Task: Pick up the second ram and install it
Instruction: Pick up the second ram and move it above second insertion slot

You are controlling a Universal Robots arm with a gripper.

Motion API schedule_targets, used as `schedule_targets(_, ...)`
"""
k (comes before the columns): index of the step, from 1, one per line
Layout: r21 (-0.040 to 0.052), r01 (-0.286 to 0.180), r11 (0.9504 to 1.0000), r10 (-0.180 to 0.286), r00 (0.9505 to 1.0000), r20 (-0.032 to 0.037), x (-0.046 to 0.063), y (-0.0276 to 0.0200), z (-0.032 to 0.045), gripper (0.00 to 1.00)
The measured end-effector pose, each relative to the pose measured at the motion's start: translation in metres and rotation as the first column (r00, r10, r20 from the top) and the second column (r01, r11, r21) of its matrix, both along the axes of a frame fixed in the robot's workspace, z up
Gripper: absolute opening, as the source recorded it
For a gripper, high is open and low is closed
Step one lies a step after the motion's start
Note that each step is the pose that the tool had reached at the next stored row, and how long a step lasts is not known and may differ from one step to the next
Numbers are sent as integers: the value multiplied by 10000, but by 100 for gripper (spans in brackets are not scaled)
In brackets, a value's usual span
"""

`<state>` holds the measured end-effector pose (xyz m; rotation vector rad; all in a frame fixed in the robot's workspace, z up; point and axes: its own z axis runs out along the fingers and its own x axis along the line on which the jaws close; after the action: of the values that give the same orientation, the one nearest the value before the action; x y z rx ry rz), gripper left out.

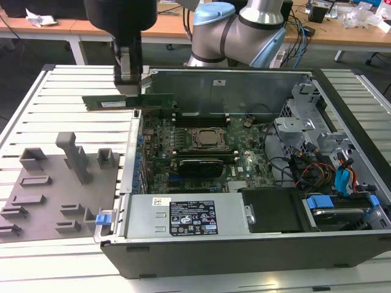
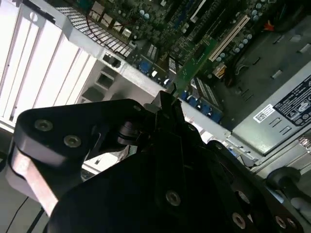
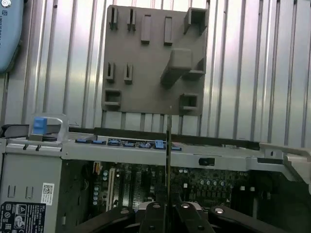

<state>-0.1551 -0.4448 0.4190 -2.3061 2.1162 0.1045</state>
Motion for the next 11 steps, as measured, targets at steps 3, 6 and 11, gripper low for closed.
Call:
schedule_targets(3, -1, 3, 10000, -3, 10000, -8, 259, 6, 0, 14)
schedule_targets(6, -1, 3, 10000, -3, 10000, -12, 435, 10, 0, 14)
schedule_targets(11, -1, 2, 10000, -2, 10000, -23, 719, 18, 0, 14)
